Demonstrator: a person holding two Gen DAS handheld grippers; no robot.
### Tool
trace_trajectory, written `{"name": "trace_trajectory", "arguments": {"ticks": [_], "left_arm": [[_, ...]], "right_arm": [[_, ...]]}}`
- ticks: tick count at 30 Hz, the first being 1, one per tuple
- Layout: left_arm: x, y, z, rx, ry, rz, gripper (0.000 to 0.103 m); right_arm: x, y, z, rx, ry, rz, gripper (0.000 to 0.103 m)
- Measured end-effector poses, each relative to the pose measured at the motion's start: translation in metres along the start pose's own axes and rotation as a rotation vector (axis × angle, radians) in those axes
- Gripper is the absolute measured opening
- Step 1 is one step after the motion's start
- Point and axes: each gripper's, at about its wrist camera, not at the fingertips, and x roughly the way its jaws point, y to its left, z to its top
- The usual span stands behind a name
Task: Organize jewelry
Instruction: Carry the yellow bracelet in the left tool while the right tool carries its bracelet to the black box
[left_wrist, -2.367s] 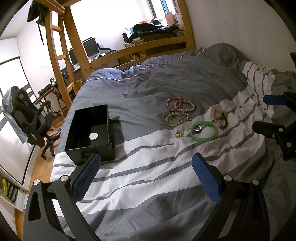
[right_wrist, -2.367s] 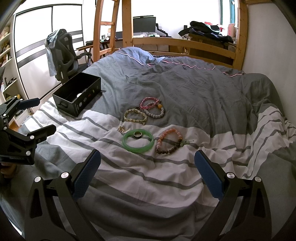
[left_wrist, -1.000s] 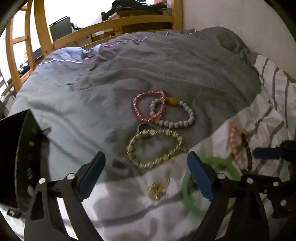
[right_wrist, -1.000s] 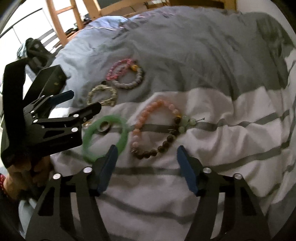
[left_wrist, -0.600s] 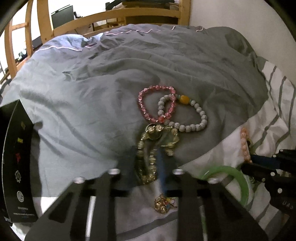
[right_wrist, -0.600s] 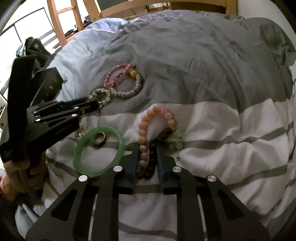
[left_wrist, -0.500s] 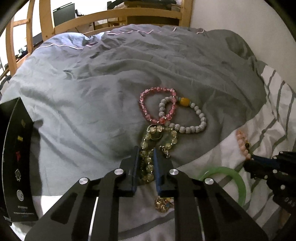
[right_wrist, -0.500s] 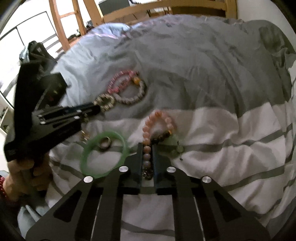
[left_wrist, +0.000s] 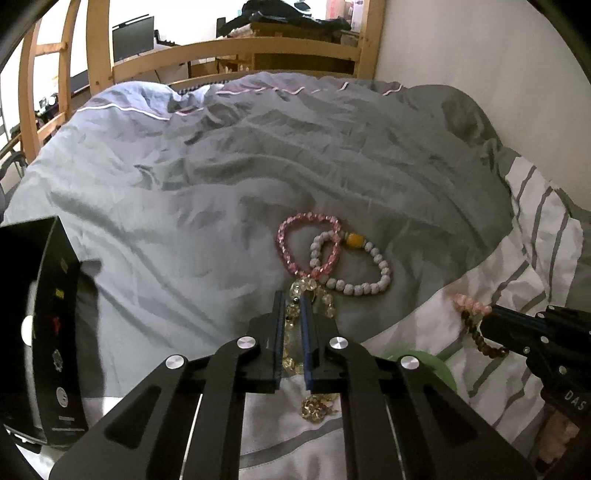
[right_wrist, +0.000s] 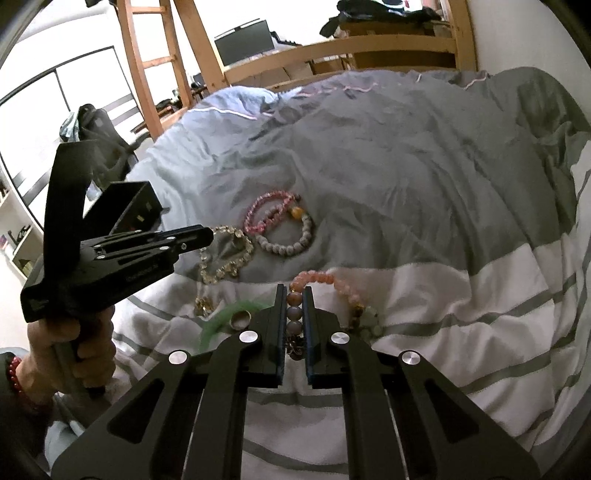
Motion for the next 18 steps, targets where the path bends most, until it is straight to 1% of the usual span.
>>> {"name": "trace_trajectory", "arguments": {"ticks": [9, 14, 18], "left_arm": [[-0.024, -0.004, 0.012, 0.015, -0.047, 0.003, 0.008], [-0.039, -0.003, 0.016, 0.024, -0.036, 0.027, 0.008], [-0.061, 0.003, 0.013, 0.008, -0.029, 0.044, 0.008]], "right_arm": [[-0.015, 0.007, 0.006, -0.012, -0.051, 0.030, 0.009], [-0.026, 0.012, 0.008, -0.027, -0.062, 0.039, 0.009], [-0.042, 0.024, 0.007, -0.058, -0.074, 0.037, 0.009]]}}
